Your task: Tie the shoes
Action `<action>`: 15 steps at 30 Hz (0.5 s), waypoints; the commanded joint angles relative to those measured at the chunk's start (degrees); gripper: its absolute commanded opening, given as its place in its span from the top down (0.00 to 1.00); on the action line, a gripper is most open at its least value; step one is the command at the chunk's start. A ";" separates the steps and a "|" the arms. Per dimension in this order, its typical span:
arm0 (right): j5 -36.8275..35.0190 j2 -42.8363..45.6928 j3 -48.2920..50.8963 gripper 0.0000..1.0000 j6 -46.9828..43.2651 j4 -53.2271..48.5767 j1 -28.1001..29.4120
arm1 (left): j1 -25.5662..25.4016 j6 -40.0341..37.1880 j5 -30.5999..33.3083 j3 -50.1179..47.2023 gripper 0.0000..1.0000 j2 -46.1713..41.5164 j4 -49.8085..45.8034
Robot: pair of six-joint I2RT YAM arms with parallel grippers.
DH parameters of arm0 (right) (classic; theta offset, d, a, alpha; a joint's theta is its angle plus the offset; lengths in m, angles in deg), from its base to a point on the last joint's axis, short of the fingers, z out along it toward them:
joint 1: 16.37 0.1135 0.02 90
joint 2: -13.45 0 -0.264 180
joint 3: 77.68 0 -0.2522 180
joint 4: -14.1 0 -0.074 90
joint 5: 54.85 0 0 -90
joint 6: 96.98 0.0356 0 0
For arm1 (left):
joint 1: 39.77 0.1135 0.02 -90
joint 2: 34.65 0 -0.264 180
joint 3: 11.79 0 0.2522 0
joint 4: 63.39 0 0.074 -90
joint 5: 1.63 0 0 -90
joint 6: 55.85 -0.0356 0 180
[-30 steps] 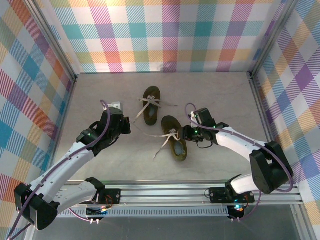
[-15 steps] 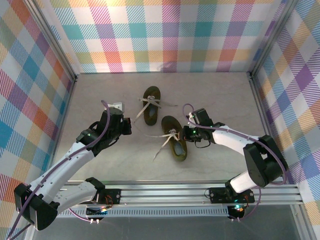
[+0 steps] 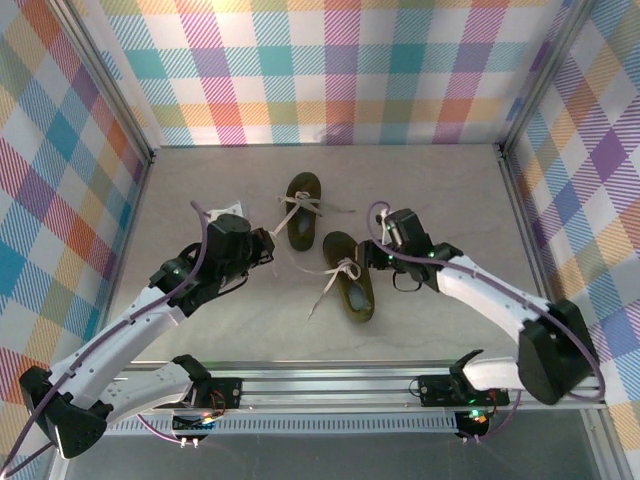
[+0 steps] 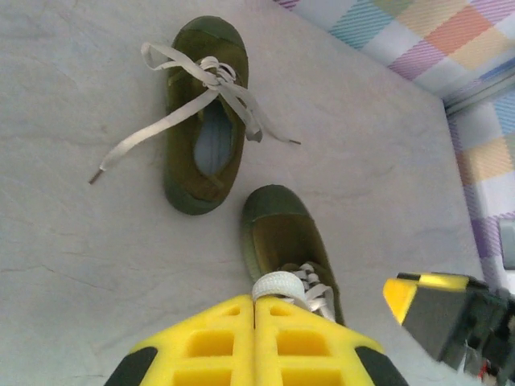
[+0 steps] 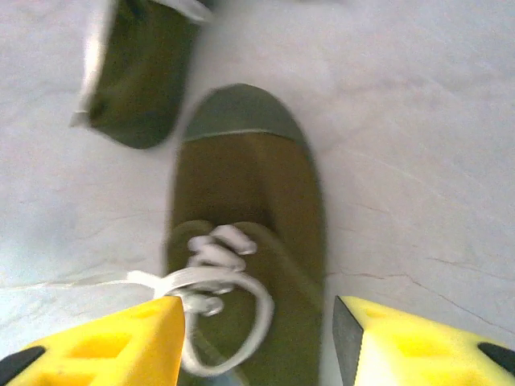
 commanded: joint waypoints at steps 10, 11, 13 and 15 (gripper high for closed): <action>20.23 3.07 6.81 0.38 6.11 37.62 12.76 | -4.05 18.34 2.37 3.58 1.00 5.71 0.71; 20.56 1.91 6.27 0.38 6.15 37.72 13.04 | -4.19 18.43 2.40 3.62 1.00 5.77 0.74; 21.60 -0.47 5.16 0.38 6.19 39.21 13.54 | -4.30 18.61 2.22 3.55 1.00 5.69 1.02; 22.29 -2.70 3.67 0.38 6.27 39.37 14.01 | -4.51 18.76 2.18 3.55 1.00 5.52 1.24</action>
